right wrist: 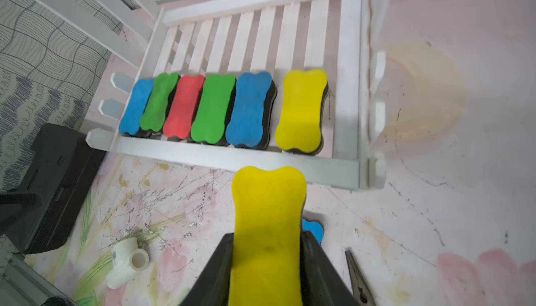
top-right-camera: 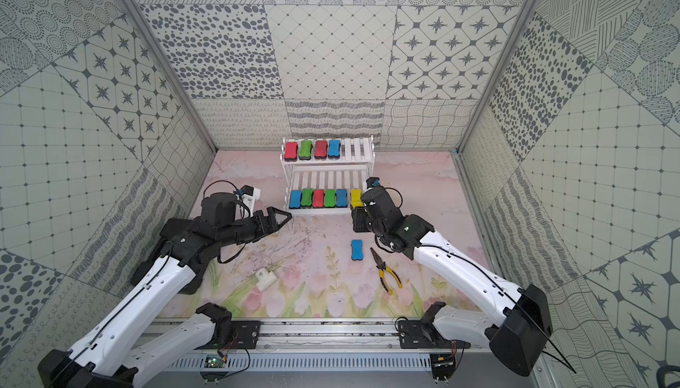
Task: Remove the whiteboard erasers from the shelf
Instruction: Place the whiteboard eraser at the center of the board.
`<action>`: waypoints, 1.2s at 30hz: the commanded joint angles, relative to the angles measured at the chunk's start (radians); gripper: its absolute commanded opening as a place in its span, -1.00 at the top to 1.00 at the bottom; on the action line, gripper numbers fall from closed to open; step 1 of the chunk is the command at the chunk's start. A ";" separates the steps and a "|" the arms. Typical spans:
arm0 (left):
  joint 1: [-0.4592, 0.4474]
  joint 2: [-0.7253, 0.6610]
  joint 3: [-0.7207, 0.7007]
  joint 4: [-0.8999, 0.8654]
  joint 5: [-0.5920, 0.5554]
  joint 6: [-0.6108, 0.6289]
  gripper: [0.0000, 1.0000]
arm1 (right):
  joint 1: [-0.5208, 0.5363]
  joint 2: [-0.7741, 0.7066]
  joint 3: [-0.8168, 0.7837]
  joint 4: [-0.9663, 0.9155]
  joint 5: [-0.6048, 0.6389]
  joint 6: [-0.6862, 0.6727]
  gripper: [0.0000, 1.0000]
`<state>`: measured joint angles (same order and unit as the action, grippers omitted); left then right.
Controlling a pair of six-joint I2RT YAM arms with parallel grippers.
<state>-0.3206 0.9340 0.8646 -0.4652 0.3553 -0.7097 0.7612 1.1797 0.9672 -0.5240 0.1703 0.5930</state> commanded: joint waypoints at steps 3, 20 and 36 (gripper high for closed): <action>-0.006 -0.010 -0.017 -0.006 0.001 0.025 -0.80 | 0.108 0.013 -0.144 0.171 0.044 0.134 0.24; -0.006 -0.014 -0.034 0.004 0.007 0.015 -0.80 | 0.217 0.365 -0.180 0.383 0.182 0.235 0.24; -0.006 -0.009 -0.038 0.011 0.011 0.018 -0.80 | 0.217 0.482 -0.135 0.375 0.173 0.241 0.13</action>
<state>-0.3206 0.9241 0.8322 -0.4656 0.3561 -0.7101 0.9775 1.6417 0.8085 -0.1696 0.3302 0.8265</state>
